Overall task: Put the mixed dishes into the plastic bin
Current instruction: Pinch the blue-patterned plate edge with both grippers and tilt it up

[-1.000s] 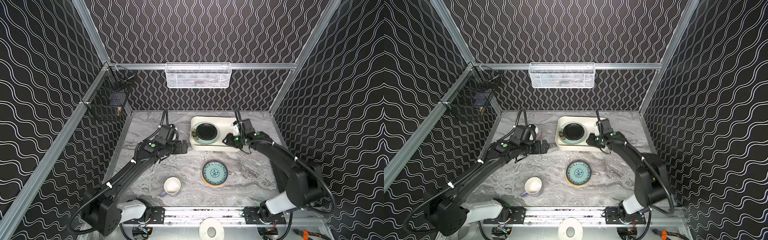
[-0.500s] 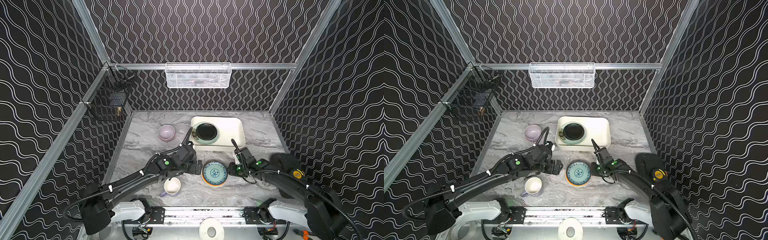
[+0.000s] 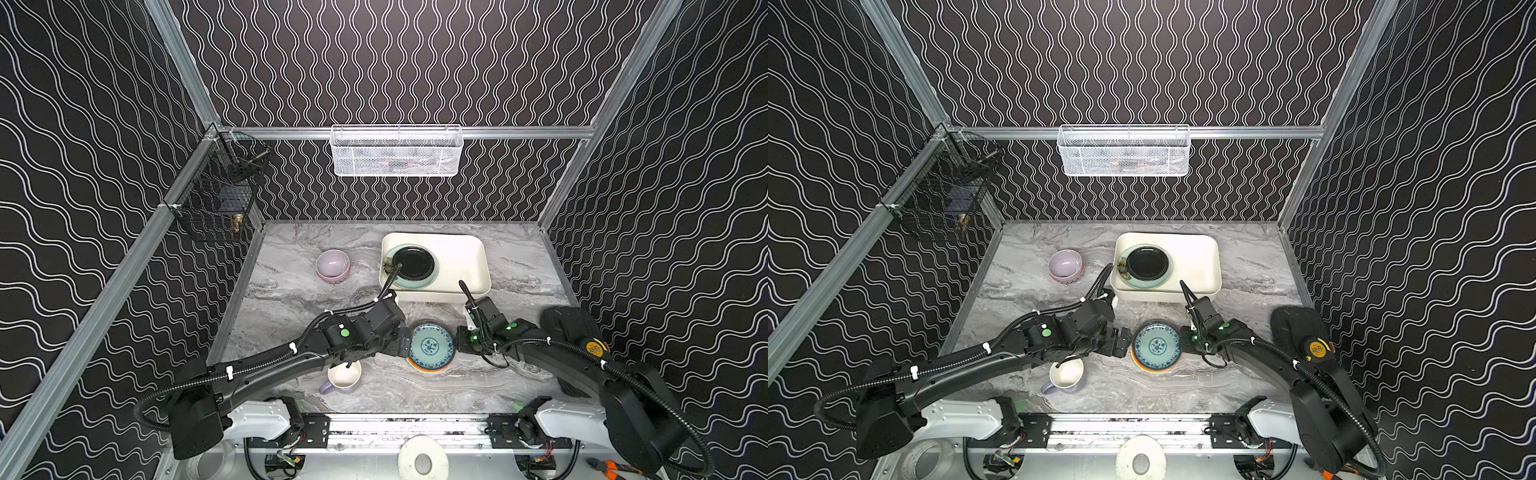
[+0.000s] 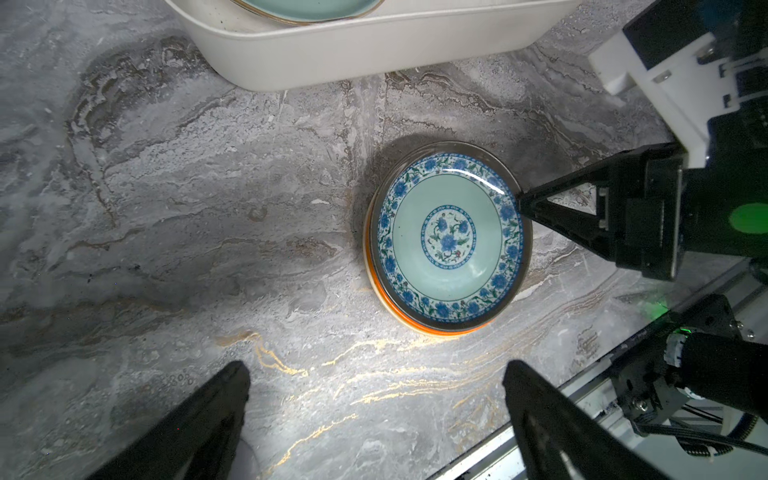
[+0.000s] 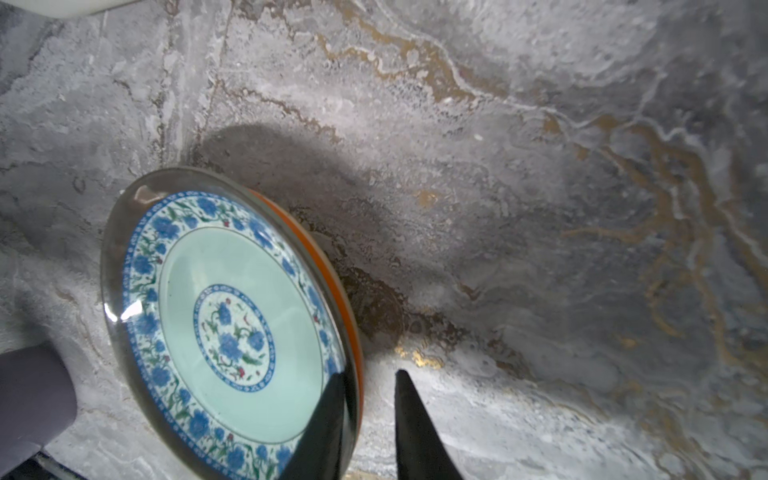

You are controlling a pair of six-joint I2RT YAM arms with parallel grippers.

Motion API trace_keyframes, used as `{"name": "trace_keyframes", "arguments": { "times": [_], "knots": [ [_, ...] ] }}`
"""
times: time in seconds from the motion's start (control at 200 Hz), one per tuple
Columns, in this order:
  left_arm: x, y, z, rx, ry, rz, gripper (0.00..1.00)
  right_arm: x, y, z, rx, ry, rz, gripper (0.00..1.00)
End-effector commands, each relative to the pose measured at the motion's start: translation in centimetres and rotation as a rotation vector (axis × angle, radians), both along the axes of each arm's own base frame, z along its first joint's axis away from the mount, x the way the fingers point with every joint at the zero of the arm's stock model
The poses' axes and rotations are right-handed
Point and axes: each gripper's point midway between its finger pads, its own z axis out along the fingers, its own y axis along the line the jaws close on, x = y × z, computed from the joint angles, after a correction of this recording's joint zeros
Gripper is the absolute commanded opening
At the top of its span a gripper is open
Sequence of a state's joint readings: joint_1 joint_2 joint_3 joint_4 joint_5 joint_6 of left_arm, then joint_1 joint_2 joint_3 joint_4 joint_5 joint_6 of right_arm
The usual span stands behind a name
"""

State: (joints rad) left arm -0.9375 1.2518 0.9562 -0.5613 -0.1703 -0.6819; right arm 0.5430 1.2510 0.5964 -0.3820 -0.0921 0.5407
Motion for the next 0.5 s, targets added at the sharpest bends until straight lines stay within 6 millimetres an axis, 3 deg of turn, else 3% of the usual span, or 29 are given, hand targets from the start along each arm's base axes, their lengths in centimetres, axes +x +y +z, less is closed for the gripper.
{"name": "trace_keyframes", "arguments": {
  "times": [0.0, 0.245, 0.495],
  "knots": [
    [0.4, 0.23, 0.04, 0.008, -0.015, 0.026, 0.99, 0.74, 0.5, 0.51, 0.014, -0.027, 0.007, 0.24],
    [0.54, 0.23, -0.19, 0.017, -0.019, 0.025, 0.99, 1.11, 1.0, 0.41, 0.022, -0.022, 0.017, 0.21],
    [0.61, 0.49, 0.07, 0.028, -0.028, 0.028, 0.99, 1.0, 0.82, 0.72, 0.018, -0.029, 0.017, 0.05]
  ]
}}
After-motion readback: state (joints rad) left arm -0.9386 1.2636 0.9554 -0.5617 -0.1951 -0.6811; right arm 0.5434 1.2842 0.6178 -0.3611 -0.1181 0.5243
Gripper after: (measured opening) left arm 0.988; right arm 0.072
